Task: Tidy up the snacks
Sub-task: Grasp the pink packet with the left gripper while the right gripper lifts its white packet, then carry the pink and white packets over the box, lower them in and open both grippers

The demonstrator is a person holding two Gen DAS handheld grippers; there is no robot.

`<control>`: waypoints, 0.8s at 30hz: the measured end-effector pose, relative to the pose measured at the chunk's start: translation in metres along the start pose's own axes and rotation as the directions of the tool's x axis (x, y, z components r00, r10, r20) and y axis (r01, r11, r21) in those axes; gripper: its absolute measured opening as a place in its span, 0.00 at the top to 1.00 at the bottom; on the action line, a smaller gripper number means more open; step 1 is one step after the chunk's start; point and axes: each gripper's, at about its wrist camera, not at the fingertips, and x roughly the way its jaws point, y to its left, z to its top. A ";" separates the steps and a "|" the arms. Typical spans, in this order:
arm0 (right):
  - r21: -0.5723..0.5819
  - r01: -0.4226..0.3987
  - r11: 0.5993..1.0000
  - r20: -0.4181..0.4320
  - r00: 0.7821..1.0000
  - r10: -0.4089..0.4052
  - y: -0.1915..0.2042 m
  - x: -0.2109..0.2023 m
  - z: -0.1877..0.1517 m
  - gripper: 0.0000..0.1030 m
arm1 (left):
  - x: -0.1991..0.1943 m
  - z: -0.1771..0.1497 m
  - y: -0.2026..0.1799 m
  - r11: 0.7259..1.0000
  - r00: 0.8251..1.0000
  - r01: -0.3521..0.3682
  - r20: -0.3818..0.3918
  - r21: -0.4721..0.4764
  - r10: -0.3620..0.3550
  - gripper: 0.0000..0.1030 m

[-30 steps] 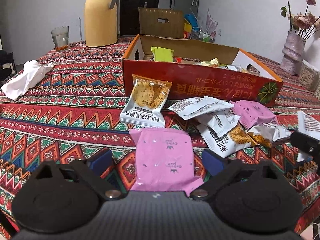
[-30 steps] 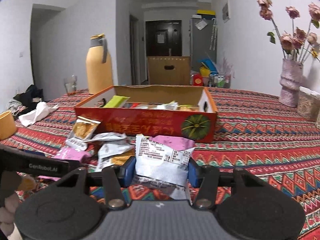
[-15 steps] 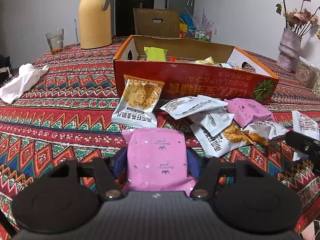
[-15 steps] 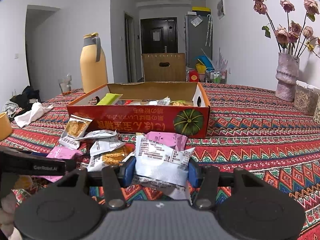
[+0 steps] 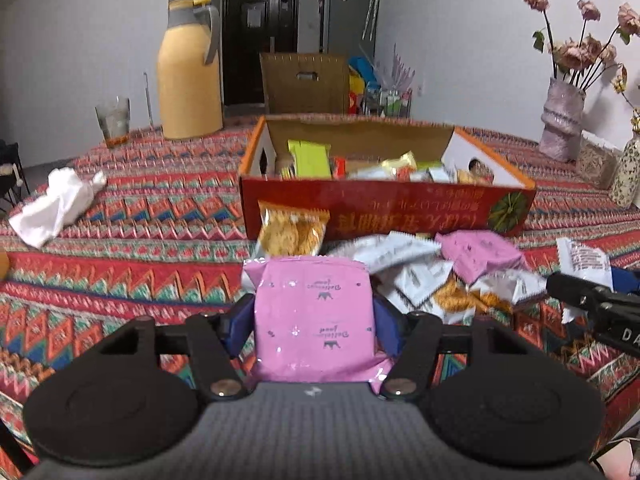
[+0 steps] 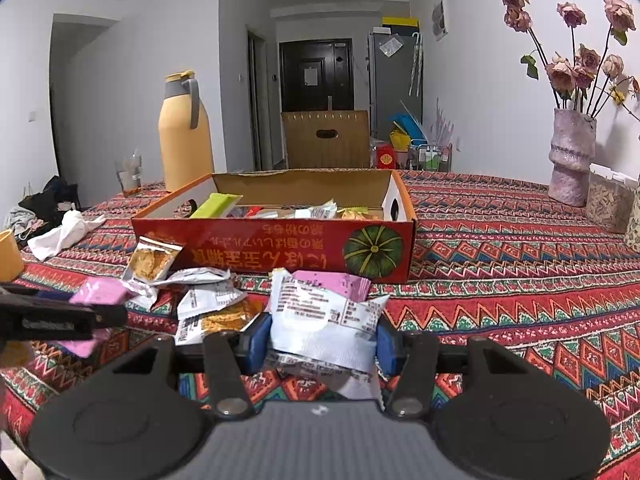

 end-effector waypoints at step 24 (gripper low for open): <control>-0.030 -0.010 0.999 0.150 0.989 0.015 0.008 0.030 0.072 0.49 | 0.001 0.084 -0.029 0.999 0.979 0.047 0.199 0.011 -0.048 0.39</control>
